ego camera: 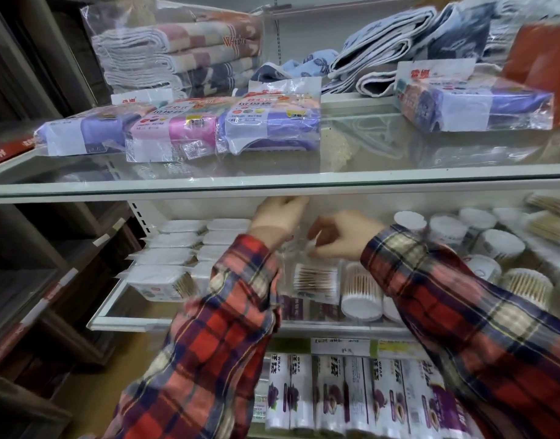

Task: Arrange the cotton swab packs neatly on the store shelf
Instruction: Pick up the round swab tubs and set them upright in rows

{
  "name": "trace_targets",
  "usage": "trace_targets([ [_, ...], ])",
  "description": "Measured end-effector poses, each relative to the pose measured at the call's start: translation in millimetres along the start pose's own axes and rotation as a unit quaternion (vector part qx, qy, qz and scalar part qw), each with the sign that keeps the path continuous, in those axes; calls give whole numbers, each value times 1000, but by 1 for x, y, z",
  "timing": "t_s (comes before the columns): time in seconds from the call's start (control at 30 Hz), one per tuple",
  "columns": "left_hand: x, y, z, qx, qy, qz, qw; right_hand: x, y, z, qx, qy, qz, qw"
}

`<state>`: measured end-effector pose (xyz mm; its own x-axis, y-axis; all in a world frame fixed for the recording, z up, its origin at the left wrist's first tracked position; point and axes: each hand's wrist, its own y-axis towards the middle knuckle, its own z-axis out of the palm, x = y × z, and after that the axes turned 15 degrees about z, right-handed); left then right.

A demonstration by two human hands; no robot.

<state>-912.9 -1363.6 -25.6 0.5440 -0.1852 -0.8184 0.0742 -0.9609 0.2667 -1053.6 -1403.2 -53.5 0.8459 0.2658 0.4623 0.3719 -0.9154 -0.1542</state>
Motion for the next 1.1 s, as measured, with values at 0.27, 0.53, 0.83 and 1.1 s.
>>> trace_targets([
  [0.27, 46, -59, 21, 55, 26, 20, 998, -14, -16, 21, 62, -177, -30, 982],
  [0.53, 78, -69, 39, 64, 80, 37, 994, -20, -12, 34, 9, -194, -33, 980],
  [0.83, 80, -77, 40, -57, -114, -26, 992, -23, -14, 34, -12, -140, -60, 988],
  [1.1, 52, -88, 20, -119, -248, -50, 960, -37, -31, 27, -7, 305, -2, 952],
])
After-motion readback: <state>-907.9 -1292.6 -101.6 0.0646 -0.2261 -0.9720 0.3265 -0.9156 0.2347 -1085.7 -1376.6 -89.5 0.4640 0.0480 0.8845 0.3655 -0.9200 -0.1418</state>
